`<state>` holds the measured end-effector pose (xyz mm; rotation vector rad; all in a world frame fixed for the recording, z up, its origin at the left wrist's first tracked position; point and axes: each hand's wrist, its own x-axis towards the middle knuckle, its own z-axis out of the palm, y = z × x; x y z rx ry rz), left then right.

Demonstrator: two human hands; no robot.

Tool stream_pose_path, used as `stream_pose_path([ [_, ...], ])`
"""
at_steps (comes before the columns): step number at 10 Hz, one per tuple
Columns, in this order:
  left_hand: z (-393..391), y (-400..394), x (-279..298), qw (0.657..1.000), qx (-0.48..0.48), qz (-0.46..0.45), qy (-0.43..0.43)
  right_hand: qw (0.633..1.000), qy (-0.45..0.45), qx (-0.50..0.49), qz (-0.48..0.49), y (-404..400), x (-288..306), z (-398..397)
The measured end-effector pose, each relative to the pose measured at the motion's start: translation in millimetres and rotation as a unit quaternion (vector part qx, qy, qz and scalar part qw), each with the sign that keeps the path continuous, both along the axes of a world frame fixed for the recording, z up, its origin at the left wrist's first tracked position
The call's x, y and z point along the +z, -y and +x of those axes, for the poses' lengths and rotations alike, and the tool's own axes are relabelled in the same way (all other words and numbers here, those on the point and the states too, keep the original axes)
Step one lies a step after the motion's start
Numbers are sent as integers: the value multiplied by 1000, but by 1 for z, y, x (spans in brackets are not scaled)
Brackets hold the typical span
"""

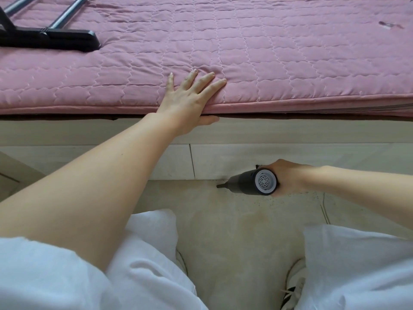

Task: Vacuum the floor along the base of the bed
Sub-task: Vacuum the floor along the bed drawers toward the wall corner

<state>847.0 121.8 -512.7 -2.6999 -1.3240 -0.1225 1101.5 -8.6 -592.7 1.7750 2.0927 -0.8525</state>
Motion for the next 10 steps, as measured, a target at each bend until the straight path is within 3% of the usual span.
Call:
stream_pose_path([
  [10, -1, 0, 0, 1000, -11, -1, 11, 998, 11, 70, 0, -6, -14, -26],
])
